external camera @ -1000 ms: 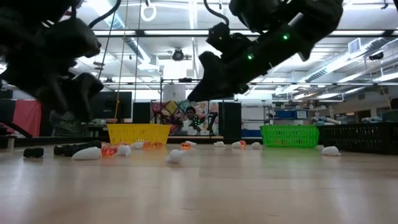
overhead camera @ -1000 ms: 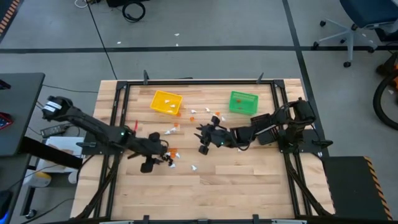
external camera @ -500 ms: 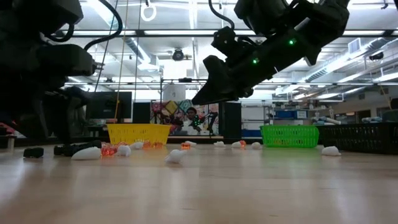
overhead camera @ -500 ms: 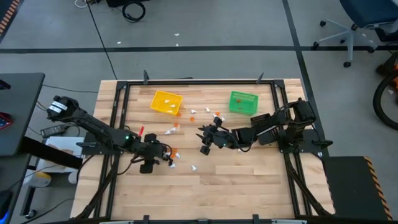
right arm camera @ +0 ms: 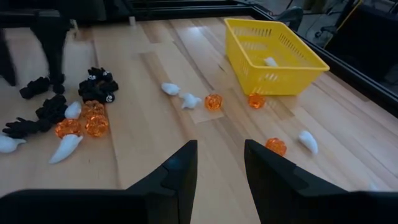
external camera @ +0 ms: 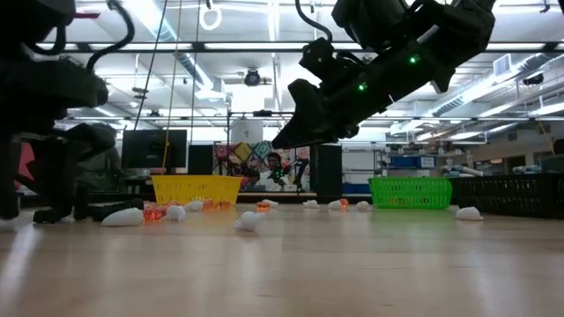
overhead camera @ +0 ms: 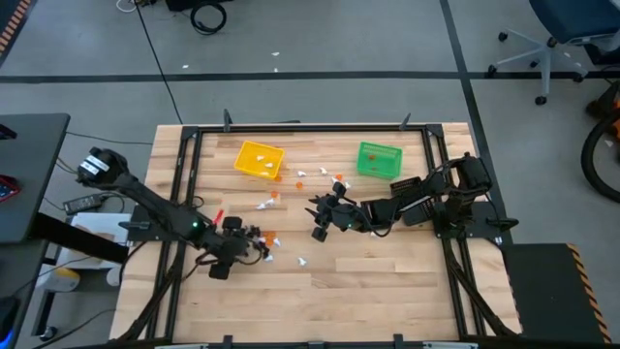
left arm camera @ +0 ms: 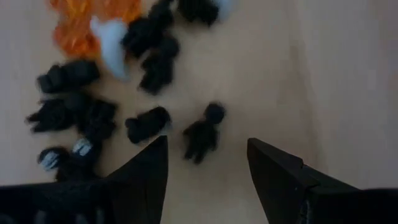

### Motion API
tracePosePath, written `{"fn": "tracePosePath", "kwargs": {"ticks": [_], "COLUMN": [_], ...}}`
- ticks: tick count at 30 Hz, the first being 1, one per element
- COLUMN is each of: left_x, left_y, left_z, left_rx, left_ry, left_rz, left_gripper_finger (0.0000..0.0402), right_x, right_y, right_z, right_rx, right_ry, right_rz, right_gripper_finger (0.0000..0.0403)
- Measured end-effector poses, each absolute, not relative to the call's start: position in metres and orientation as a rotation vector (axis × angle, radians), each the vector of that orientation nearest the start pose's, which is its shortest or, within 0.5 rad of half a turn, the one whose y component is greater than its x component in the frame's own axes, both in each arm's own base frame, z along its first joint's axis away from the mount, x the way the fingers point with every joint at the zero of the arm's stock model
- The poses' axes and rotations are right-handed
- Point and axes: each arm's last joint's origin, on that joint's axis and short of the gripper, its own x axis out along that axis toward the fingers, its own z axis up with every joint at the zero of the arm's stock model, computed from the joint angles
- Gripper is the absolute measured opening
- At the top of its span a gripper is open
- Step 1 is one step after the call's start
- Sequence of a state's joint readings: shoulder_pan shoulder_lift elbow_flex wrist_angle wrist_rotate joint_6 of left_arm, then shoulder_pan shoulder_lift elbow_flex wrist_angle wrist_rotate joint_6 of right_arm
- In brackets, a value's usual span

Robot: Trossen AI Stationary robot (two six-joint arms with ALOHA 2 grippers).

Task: Sort Halloween decoration
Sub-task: Put the black skeleton toy into the black bin

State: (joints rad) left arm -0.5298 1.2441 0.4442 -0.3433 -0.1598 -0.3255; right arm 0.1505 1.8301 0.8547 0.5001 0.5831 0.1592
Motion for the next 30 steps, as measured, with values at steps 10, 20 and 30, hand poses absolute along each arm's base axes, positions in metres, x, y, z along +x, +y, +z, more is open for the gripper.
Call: {"fn": "tracePosePath", "kwargs": {"ticks": [10,20,30], "left_x": [0.167,0.167,0.166], "left_y": [-0.096,-0.095,-0.095], "left_z": [0.125,0.125,0.128], "left_rx": [0.132,0.138,0.109], "left_ry": [1.116,1.107,1.095], "left_rz": [-0.097,-0.077,-0.073], "left_gripper_finger": [0.0173,0.0054,0.0002], "right_x": [0.355,0.355,0.346], "right_y": [0.038,0.038,0.036], "right_z": [0.147,0.147,0.158], "right_rx": [-0.015,-0.020,-0.051], "right_ry": [0.411,0.413,0.453], "right_rz": [-0.458,-0.457,-0.509], "right_gripper_finger": [0.0137,0.0137,0.0137]}}
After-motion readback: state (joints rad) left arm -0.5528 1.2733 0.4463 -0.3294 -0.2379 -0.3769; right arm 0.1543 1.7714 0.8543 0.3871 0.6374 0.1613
